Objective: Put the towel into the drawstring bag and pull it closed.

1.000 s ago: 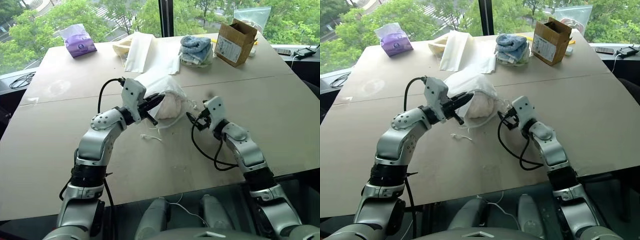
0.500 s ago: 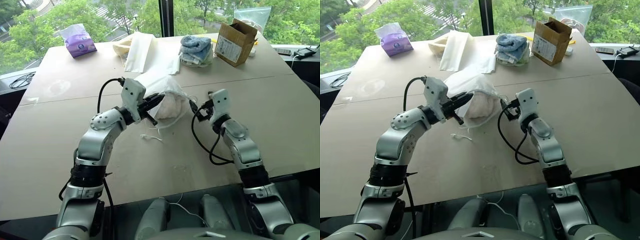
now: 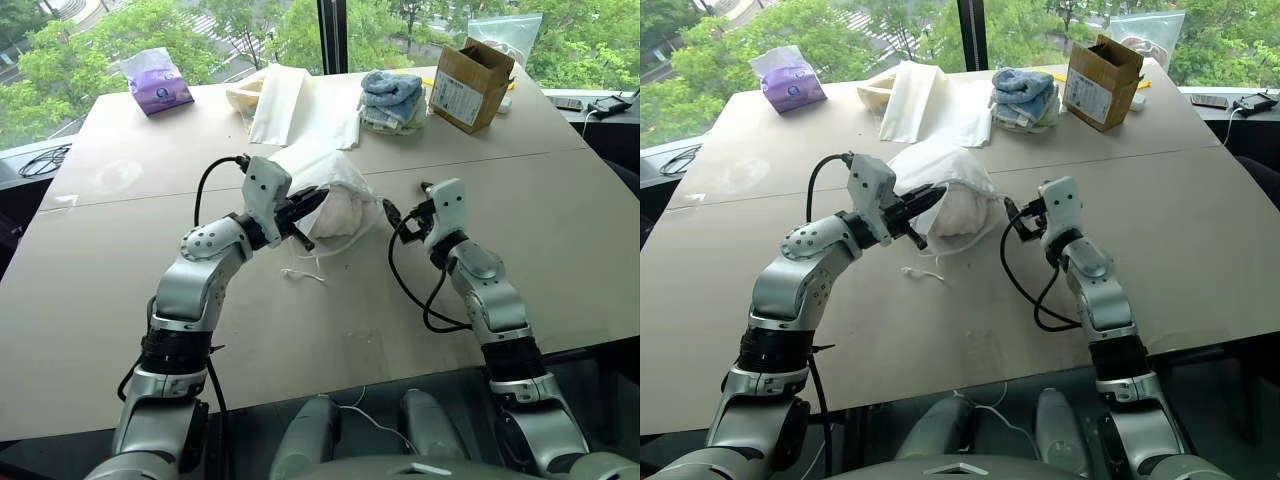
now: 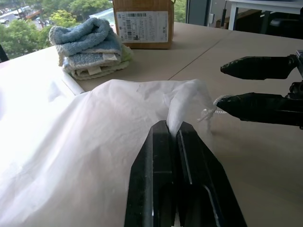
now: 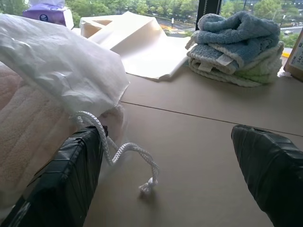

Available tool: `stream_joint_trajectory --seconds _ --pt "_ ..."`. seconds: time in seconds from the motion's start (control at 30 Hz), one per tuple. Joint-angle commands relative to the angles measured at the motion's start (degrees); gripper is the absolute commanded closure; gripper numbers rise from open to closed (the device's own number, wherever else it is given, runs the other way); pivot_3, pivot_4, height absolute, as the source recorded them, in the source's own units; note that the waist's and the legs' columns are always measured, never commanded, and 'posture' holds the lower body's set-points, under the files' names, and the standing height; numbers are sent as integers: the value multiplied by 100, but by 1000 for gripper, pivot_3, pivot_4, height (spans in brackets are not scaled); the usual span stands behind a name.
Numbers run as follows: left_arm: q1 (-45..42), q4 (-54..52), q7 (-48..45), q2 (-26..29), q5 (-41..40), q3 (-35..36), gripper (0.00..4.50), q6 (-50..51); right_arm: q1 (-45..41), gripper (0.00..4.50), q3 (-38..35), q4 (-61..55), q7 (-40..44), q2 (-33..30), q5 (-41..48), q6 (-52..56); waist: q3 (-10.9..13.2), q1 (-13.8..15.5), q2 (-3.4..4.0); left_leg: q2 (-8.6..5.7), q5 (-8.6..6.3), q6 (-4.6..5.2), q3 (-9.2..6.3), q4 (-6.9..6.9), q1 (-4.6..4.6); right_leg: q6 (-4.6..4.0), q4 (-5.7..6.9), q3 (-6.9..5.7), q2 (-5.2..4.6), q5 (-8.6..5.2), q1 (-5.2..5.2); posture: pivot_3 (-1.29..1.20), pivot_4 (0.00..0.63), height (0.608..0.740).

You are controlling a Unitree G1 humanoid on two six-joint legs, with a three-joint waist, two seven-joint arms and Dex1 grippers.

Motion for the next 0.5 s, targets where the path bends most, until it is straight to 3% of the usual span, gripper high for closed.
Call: stream_joint_trajectory --seconds 0.03,0.37,0.5 --pt "-60 -121 -17 28 -5 112 4500 -133 -259 27 99 191 -171 43 -248 -178 0 -1 0 0 0 0 0 0 1 0 3 0 0 0 0 0 150 740" --pt "-3 -174 8 22 3 120 4500 -131 -1082 27 -59 1505 -1006 499 -585 -854 0 -8 0 0 4 -6 4 3 6 0 21 6 1 0 -4 0 150 740" --pt "2 -188 19 27 4 129 4500 -130 -1224 27 -299 1972 -1765 571 -790 -1184 0 -8 0 -1 4 -7 4 4 6 0 22 6 0 0 -4 0 150 740"
